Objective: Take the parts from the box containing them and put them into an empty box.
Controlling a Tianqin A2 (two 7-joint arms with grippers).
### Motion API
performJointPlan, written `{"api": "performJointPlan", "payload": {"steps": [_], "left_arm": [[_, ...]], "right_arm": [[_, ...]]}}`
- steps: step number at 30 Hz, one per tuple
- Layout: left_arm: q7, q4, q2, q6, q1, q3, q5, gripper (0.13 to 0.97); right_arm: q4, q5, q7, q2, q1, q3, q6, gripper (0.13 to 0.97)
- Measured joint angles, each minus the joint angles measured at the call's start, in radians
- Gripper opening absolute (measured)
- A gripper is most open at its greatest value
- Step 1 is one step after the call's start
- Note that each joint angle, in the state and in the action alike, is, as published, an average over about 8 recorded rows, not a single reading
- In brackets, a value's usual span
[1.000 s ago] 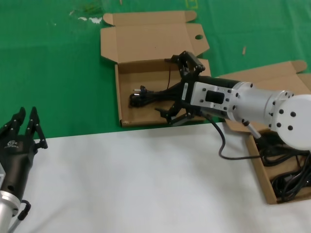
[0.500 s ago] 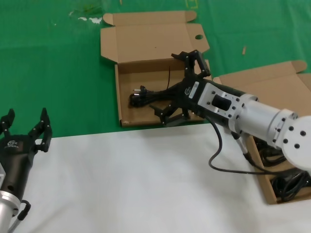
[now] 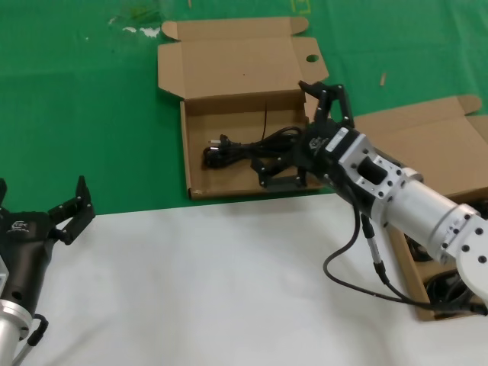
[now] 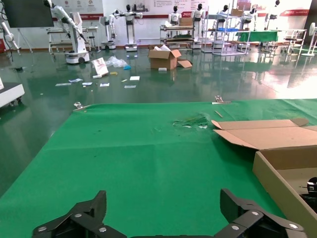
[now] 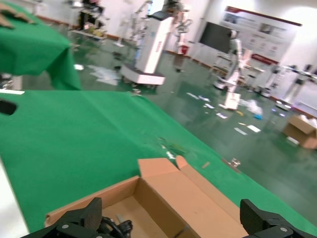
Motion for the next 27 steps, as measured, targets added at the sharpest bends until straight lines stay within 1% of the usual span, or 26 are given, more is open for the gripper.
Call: {"api": "performJointPlan", "payload": {"steps": [8,9,17,27], "left_arm": [[0.0,0.0,0.0,0.0,0.0,0.0,0.0,0.849],[0.0,0.0,0.0,0.0,0.0,0.0,0.0,0.849],[0.001,0.0,0.0,0.0,0.0,0.0,0.0,0.94],[0.0,0.0,0.0,0.0,0.0,0.0,0.0,0.966]], "right_arm": [[0.016,0.088,-0.018,-0.015,-0.076,0.046,0.085,0.966],[0.018,0.099,-0.021,-0.017,-0.085,0.052,0.096,0.966],[0.034,0.188,-0.039,-0.032,-0.162,0.098,0.182,0.966],[0.053,0.298,-0.062,-0.05,-0.256,0.156,0.289,0.966]]}}
